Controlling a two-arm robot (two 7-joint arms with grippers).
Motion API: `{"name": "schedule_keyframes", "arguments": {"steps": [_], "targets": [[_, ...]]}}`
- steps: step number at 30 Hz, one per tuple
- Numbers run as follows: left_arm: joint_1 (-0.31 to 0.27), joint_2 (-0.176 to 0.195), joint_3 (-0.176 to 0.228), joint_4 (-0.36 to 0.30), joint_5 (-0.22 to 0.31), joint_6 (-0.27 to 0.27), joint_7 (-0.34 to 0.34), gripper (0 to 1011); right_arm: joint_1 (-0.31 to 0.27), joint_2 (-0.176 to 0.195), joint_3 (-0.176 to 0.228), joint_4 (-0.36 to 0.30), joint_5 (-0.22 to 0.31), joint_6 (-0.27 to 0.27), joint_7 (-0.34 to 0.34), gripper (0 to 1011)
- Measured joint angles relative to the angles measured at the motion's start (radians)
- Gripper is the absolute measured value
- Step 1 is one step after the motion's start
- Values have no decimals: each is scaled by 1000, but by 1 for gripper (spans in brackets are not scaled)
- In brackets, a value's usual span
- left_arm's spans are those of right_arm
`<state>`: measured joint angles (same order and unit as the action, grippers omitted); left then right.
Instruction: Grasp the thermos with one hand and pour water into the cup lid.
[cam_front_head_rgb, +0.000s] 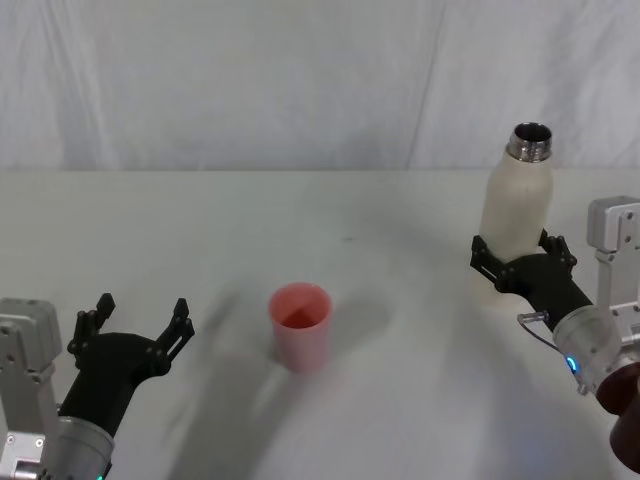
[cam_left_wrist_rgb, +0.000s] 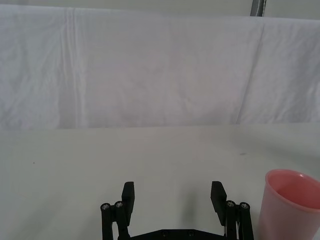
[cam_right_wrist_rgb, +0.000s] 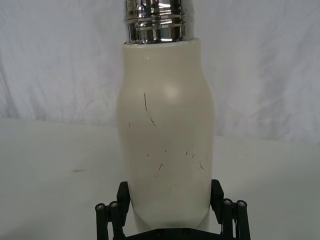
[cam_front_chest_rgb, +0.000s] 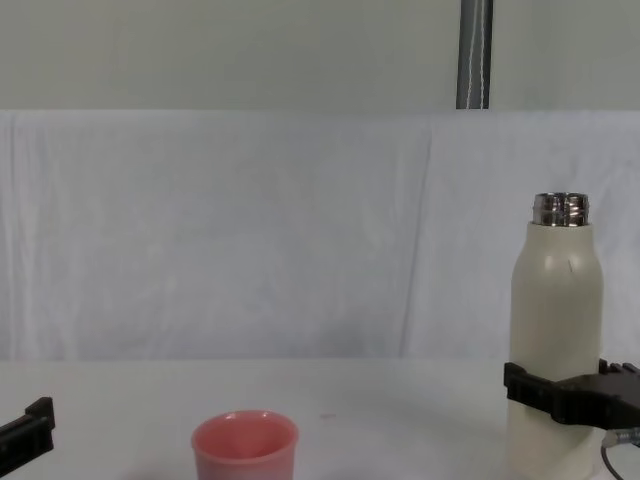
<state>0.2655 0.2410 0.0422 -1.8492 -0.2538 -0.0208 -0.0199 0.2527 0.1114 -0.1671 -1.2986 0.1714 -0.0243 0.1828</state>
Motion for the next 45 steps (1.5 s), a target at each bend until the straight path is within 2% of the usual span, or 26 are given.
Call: {"name": "schedule_keyframes", "arguments": {"steps": [9, 15, 45], "targets": [[0, 0, 0, 0, 0, 0, 0, 1001, -2, 0, 0, -2, 1, 0, 0, 1003], [0, 0, 0, 0, 0, 0, 0, 1001, -3, 1, 0, -4, 1, 1, 0, 962], [0, 0, 0, 0, 0, 0, 0, 1001, -5, 2, 0, -7, 3, 1, 1, 961]]}}
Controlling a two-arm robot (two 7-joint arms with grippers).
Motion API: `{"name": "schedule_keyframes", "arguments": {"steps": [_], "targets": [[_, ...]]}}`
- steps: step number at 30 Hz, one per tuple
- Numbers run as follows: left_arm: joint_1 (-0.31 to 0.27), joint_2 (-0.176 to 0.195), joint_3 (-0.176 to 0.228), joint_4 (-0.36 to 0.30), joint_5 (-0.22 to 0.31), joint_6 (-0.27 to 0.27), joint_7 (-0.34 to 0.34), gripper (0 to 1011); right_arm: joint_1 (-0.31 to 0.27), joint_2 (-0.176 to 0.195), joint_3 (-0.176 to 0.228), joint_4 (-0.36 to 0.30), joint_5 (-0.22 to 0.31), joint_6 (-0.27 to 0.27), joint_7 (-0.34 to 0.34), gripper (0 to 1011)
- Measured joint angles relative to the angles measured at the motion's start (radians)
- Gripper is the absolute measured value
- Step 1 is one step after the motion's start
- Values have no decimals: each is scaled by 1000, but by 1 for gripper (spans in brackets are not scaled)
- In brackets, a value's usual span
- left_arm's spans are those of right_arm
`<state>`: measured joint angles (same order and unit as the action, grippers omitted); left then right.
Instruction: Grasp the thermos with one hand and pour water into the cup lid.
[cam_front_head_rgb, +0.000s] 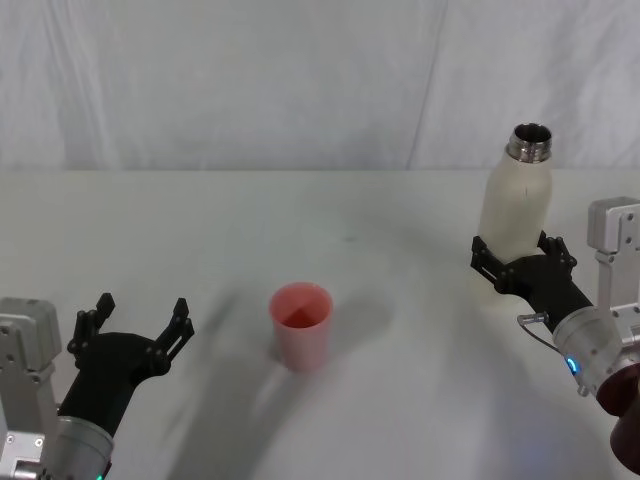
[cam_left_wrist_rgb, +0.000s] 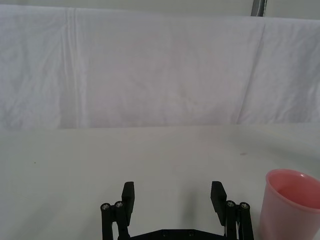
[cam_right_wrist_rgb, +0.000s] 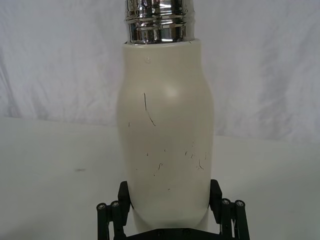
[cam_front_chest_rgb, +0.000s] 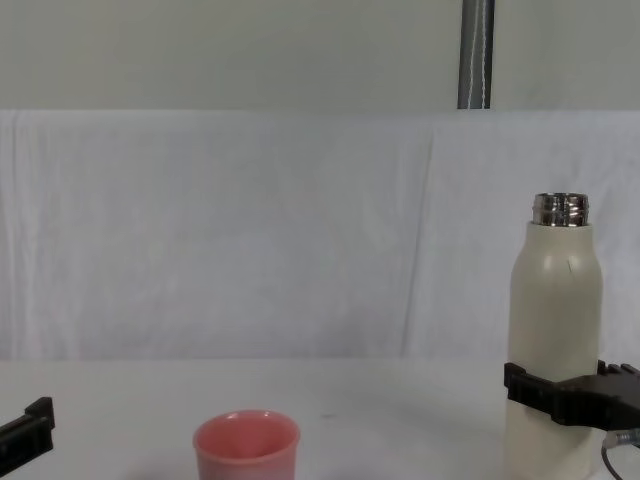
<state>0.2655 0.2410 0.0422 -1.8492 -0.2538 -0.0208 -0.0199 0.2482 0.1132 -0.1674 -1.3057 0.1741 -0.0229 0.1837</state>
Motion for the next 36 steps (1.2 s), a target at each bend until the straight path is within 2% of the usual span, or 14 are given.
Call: {"name": "schedule_keyframes", "arguments": {"steps": [11, 20, 30, 36], "targets": [[0, 0, 0, 0, 0, 0, 0, 1001, 0, 0, 0, 0, 0, 0, 0, 962], [0, 0, 0, 0, 0, 0, 0, 1001, -9, 33, 8, -61, -5, -16, 14, 961], [0, 0, 0, 0, 0, 0, 0, 1001, -39, 91, 3, -156, -68, -34, 15, 961], [0, 0, 0, 0, 0, 0, 0, 1001, -63, 128, -16, -209, -145, -55, 8, 961]]}}
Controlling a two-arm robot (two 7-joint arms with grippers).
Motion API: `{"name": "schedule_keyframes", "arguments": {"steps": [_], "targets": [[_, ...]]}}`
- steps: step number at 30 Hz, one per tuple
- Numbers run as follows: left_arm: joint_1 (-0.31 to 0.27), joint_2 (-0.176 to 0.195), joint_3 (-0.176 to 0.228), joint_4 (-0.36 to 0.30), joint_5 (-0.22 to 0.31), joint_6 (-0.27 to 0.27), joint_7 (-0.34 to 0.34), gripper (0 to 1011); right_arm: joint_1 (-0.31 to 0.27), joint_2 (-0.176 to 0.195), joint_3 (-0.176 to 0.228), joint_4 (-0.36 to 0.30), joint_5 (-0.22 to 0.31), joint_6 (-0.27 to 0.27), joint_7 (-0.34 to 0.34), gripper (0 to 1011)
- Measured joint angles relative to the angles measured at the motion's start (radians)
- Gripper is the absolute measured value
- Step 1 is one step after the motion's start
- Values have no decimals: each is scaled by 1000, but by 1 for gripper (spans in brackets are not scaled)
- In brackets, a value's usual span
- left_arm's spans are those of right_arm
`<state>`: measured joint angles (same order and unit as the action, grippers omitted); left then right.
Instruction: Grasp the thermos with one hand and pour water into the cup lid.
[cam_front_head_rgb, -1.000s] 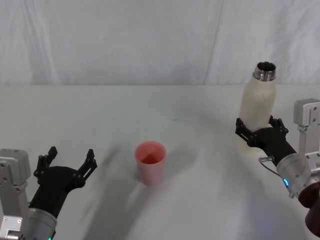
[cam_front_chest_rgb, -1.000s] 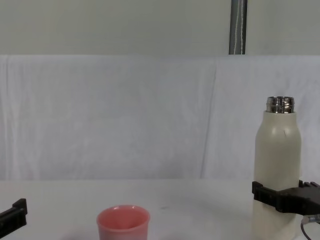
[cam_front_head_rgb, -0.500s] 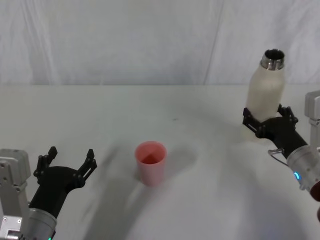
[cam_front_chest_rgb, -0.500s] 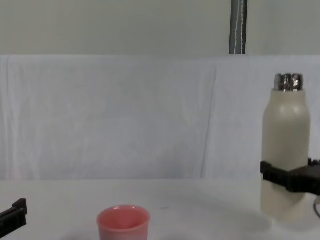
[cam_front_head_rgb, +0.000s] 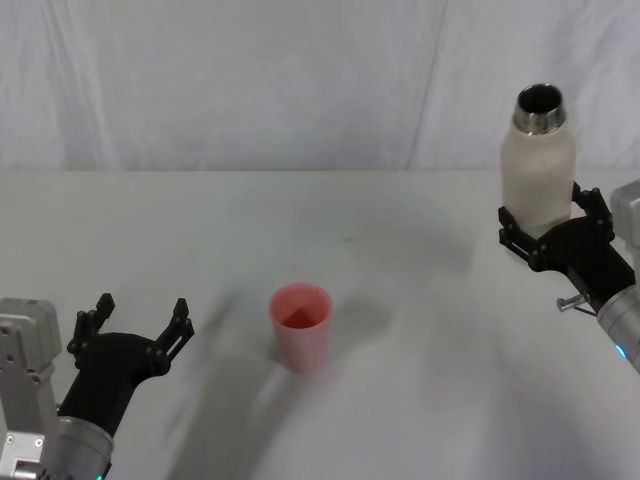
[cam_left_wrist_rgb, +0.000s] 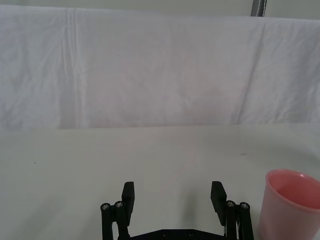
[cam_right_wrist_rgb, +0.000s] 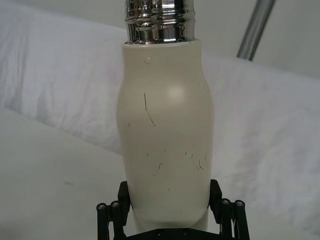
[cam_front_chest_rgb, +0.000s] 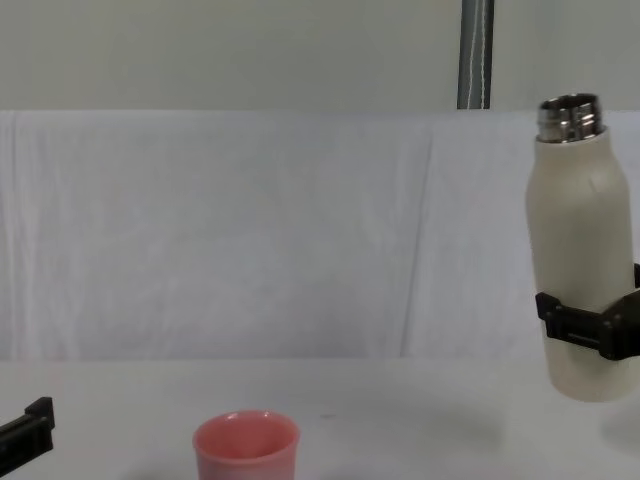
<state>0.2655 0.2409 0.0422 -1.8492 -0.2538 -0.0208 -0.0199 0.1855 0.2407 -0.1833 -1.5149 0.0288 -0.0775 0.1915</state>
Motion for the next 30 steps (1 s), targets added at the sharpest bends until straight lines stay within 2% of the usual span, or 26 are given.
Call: {"name": "schedule_keyframes", "arguments": {"steps": [9, 20, 30], "targets": [[0, 0, 0, 0, 0, 0, 0, 1001, -28, 38, -38, -61, -119, -29, -3, 962], [0, 0, 0, 0, 0, 0, 0, 1001, -46, 56, -87, -103, -197, -50, 17, 962], [0, 0, 0, 0, 0, 0, 0, 1001, -42, 65, -142, -108, -275, -77, 20, 962]]}}
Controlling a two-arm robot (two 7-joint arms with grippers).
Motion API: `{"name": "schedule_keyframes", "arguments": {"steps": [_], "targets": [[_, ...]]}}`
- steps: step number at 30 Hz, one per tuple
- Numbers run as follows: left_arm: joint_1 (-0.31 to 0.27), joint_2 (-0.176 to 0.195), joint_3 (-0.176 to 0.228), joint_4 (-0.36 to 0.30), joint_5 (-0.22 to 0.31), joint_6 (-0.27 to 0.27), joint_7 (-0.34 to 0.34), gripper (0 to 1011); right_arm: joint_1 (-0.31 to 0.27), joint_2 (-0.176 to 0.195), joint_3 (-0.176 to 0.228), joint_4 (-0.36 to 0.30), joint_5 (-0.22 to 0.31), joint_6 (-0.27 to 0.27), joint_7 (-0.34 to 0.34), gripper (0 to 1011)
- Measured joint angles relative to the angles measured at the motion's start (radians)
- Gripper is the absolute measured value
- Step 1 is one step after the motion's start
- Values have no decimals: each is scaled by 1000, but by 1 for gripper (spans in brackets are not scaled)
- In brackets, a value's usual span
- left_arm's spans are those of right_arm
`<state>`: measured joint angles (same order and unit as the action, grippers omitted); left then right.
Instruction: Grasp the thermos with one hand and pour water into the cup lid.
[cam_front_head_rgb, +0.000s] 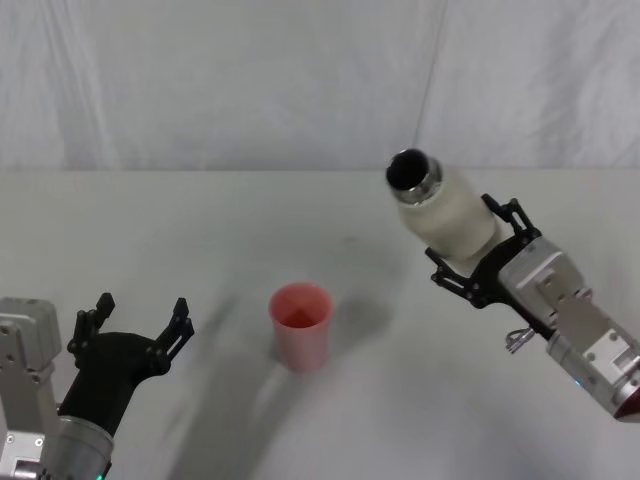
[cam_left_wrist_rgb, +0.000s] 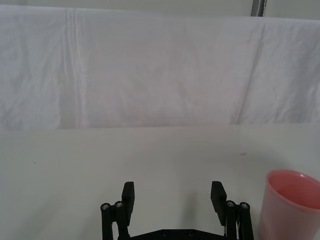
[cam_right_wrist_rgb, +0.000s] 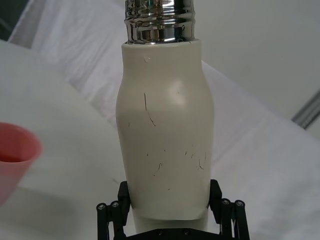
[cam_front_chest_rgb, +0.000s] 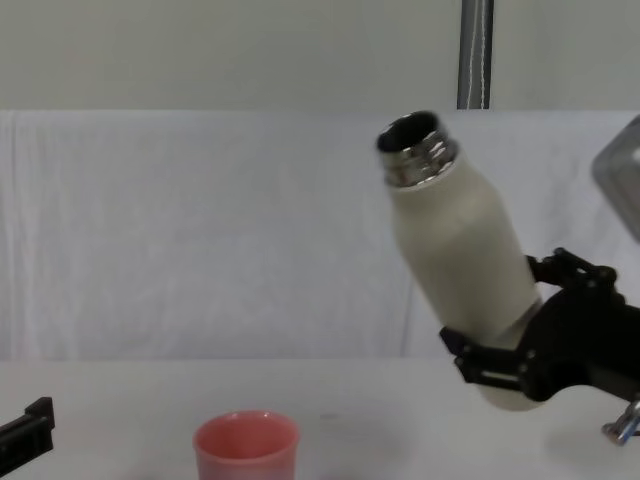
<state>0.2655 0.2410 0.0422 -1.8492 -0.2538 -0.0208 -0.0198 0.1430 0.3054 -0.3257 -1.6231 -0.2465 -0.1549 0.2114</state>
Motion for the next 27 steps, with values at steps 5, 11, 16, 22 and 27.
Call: {"name": "schedule_keyframes", "arguments": {"steps": [5, 11, 16, 22, 27], "targets": [[0, 0, 0, 0, 0, 0, 0, 1001, 14, 10, -39, 12, -80, -23, -17, 962], [0, 0, 0, 0, 0, 0, 0, 1001, 38, 17, -80, 36, -174, -39, -45, 962], [0, 0, 0, 0, 0, 0, 0, 1001, 60, 17, -105, 59, -234, -38, -66, 961], [0, 0, 0, 0, 0, 0, 0, 1001, 89, 16, -129, 90, -296, -20, -87, 962], [0, 0, 0, 0, 0, 0, 0, 1001, 116, 11, -146, 123, -338, -1, -101, 961]]}}
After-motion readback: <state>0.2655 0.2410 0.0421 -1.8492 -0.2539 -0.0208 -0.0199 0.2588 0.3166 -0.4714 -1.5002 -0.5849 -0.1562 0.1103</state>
